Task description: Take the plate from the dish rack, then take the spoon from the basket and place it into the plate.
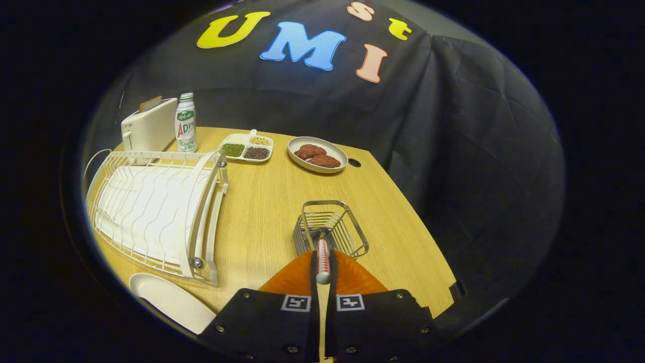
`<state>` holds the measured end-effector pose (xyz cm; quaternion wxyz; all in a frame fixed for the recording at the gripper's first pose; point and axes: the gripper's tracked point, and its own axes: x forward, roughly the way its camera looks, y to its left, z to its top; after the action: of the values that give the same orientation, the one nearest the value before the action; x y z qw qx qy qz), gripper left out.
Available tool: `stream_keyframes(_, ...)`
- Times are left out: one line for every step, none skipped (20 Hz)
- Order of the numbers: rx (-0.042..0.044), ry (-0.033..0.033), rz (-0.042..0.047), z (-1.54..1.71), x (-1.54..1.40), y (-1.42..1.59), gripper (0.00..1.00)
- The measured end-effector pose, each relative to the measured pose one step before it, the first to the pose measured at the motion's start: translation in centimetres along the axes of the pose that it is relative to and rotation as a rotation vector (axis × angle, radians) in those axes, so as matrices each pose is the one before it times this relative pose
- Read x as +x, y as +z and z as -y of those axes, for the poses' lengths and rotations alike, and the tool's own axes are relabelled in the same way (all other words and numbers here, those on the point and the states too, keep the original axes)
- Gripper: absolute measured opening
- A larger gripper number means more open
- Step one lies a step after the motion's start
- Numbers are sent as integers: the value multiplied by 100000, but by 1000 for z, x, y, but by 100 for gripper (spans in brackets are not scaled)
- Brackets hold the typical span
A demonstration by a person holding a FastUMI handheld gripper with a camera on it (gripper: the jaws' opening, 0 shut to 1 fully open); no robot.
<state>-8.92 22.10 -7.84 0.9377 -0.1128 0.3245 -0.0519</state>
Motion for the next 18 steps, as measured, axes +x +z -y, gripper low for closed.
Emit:
stream_keyframes(-1436, -626, -192, 183, 4, 31, 4)
stream_keyframes(-320, -54, -171, -21, -77, -133, 4)
stream_keyframes(149, 7, -408, 154, -68, -30, 4)
stream_keyframes(558, 161, -233, 45, -114, -95, 4)
stream_keyframes(926, 243, 36, 82, -213, 58, 4)
stream_keyframes(837, -10, 180, 29, -151, 69, 4)
stream_keyframes(546, 179, 486, 63, -263, 162, 4)
stream_keyframes(264, -152, 487, 133, -29, 175, 4)
stream_keyframes(49, -95, 409, 54, -170, 166, 4)
stream_keyframes(231, -12, 353, 70, -138, 110, 4)
stream_keyframes(164, 0, 198, 52, -85, 122, 4)
stream_keyframes(63, -53, 361, 62, -226, 103, 4)
stream_keyframes(-34, -136, 453, 71, -277, 152, 4)
stream_keyframes(-33, -154, 514, 104, -200, 159, 4)
stream_keyframes(154, 3, 283, 5, -186, 49, 4)
stream_keyframes(179, 150, 284, 33, -188, 37, 4)
stream_keyframes(48, 236, 109, 3, -212, 33, 4)
stream_keyframes(55, 66, 236, -10, -178, -16, 4)
